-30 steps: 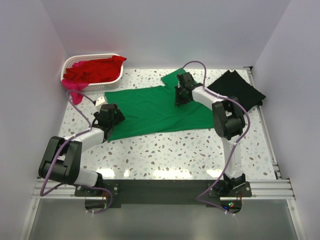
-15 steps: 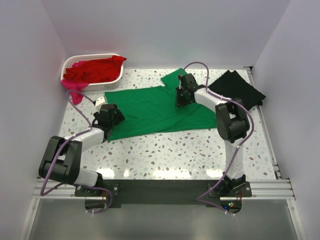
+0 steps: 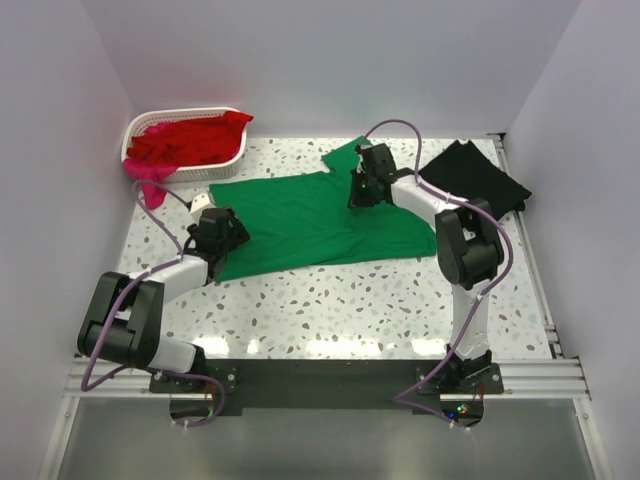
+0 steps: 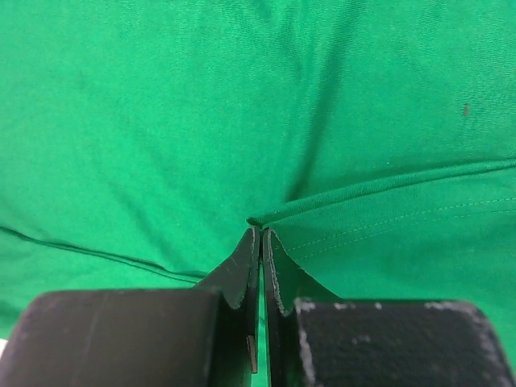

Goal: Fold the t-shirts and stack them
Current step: Fold the tshirt

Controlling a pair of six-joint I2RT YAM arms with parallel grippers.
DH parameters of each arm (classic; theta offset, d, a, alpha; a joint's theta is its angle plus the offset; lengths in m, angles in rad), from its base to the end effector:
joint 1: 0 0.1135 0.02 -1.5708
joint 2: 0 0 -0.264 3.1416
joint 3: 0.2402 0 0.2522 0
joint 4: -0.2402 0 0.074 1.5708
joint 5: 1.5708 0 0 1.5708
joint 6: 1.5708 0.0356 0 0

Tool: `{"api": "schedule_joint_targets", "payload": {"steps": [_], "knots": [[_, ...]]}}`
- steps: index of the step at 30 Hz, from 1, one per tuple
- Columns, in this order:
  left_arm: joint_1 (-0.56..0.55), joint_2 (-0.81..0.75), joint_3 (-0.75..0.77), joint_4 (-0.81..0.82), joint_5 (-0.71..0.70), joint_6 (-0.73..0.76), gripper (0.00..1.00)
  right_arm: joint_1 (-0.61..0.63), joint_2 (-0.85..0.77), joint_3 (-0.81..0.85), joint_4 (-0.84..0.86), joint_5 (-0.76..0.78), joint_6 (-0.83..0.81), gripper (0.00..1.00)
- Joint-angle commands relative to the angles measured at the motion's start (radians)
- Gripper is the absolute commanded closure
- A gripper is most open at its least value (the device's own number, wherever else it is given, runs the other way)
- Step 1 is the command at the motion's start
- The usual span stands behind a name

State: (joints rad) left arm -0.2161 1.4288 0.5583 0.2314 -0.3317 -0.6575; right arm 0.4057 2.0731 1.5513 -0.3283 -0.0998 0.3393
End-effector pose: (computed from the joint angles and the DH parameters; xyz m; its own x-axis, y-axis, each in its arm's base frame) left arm 0.2689 -0.0472 0.1620 -0.4290 -0.4974 -0.7540 -0.3976 0.8535 -0.3368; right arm 0.4227 0.1854 0.1926 -0.8018 0.0160 -0.5974 -0.1975 0.9364 0.2902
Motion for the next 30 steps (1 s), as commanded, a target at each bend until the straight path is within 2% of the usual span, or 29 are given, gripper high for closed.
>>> {"api": "schedule_joint_targets", "payload": {"steps": [1,6,7,8,11,12,15,19,21,27,30], "knots": [[0.007,0.004,-0.008,0.049,0.002,0.018,0.24,0.005,0.002,0.029,0.04,-0.041,0.021,1.0],[0.011,0.002,-0.008,0.046,-0.01,0.019,0.24,0.004,0.002,0.033,0.041,-0.057,0.023,1.0],[0.011,0.004,-0.005,0.04,-0.016,0.021,0.24,0.005,0.001,0.035,0.04,-0.064,0.023,0.97],[0.009,-0.004,-0.003,0.036,-0.03,0.024,0.24,0.005,0.002,0.036,0.04,-0.069,0.023,0.83],[-0.005,-0.025,0.002,0.011,-0.084,0.039,0.22,0.004,-0.019,0.036,0.023,-0.074,0.015,0.56],[-0.015,-0.031,0.005,0.003,-0.102,0.045,0.2,0.005,-0.027,0.032,0.017,-0.069,0.012,0.44],[-0.083,-0.033,0.038,-0.033,-0.168,0.07,0.12,0.004,-0.077,0.001,-0.003,-0.009,-0.008,0.33],[-0.201,0.007,0.1,-0.032,-0.199,0.101,0.07,-0.005,-0.154,-0.072,-0.017,0.086,-0.025,0.25],[-0.224,0.036,0.121,-0.014,-0.176,0.113,0.07,-0.016,-0.186,-0.123,-0.017,0.097,-0.022,0.23],[-0.239,0.114,0.089,0.248,0.057,0.142,0.07,-0.09,-0.215,-0.252,0.051,0.092,0.027,0.21],[-0.239,0.176,0.091,0.319,0.147,0.145,0.07,-0.097,-0.202,-0.277,0.066,0.097,0.038,0.21]]}}
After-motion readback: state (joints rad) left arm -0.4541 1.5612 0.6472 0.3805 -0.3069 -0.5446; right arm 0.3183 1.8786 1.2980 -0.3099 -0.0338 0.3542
